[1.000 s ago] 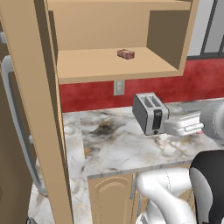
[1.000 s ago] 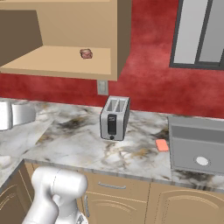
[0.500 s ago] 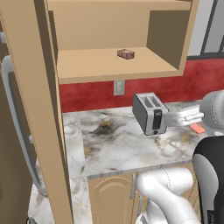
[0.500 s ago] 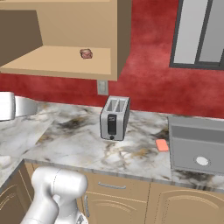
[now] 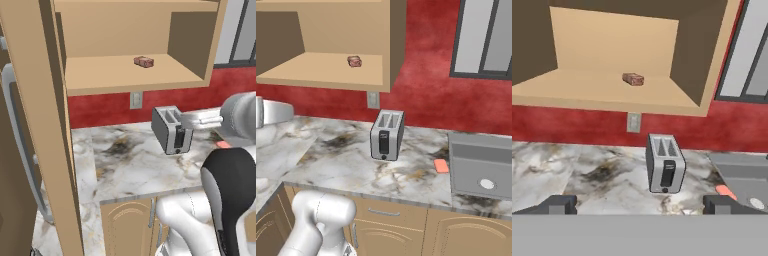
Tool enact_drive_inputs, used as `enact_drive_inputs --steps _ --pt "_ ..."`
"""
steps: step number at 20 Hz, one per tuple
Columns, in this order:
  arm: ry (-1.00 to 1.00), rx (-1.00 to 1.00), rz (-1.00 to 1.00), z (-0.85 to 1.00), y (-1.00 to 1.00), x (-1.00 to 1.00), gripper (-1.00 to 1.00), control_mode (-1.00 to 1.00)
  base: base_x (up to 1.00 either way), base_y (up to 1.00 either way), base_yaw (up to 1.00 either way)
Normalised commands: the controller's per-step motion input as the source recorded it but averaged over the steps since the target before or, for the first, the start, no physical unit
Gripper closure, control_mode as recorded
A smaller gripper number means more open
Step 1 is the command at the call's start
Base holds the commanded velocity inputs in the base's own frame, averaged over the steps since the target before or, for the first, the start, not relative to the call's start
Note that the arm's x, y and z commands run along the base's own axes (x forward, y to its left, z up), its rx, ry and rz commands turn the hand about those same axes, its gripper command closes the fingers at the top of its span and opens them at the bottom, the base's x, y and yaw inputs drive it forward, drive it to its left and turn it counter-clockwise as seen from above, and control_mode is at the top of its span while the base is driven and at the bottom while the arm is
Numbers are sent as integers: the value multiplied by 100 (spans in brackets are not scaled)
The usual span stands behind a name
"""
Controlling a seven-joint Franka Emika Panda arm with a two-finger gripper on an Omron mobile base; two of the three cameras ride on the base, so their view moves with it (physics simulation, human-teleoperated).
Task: Locate and retrieve the bar soap and bar soap from the cabinet. Place them next to the sink.
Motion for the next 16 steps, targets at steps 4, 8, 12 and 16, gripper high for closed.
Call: enact_drive_inputs --steps 4,8,12,16 --pt "-5 3 -15 21 -13 37 -100 -100 0 0 0" --pt "-4 1 -3 29 -5 24 -100 -100 0 0 0" --pt "-8 0 0 18 -2 27 -100 -100 0 0 0" --pt "-7 0 0 14 0 31 -100 -100 0 0 0"
